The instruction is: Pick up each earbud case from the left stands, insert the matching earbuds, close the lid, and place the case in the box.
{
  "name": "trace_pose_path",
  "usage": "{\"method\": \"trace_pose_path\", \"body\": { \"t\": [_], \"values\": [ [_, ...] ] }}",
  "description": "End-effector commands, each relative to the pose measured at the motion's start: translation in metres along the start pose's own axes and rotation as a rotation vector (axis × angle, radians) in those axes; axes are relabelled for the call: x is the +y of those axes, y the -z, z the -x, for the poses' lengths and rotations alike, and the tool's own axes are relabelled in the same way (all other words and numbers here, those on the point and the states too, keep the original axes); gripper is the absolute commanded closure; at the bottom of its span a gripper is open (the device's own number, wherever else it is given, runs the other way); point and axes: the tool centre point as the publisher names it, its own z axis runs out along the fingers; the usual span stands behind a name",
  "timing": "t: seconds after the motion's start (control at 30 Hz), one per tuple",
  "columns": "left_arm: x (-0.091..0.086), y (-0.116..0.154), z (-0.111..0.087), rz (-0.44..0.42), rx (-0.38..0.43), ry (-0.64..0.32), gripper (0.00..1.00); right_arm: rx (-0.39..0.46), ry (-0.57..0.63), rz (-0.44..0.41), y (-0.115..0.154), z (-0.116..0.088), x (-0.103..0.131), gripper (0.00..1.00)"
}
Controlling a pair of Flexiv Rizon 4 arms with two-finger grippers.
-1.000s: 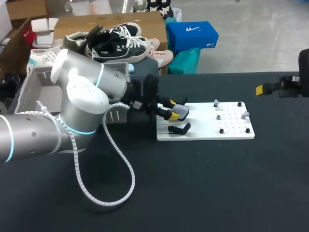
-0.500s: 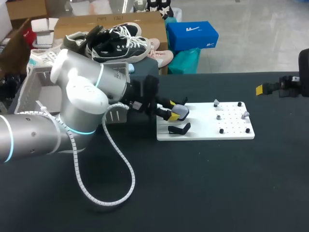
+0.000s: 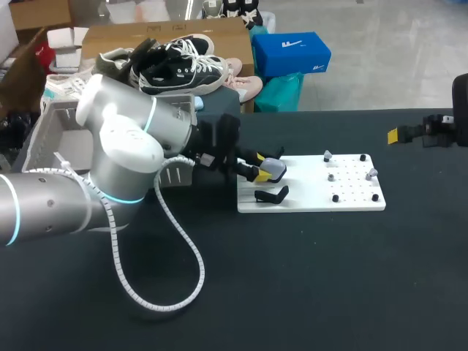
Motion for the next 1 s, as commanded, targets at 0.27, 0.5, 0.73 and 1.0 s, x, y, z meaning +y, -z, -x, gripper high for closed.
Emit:
{"method": "trace_pose_path", "body": {
  "t": [0.27,0.5,0.73,1.0],
  "values": [
    [0.001,0.001,0.000,-0.009,-0.005,0.000,0.80,0.001,0.000,0.000,0.001,0.000,0.000,0.00],
    [0.000,0.004,0.001,-0.011,-0.017,0.001,1.00,0.001,0.000,0.000,0.001,0.000,0.000,0.00],
    [-0.003,0.013,0.014,-0.030,-0.048,0.003,1.00,0.001,0.000,0.000,0.001,0.000,0.000,0.00],
    [-0.004,0.019,0.044,-0.077,-0.057,0.004,1.00,0.001,0.000,0.000,0.001,0.000,0.000,0.00]
  ]
}}
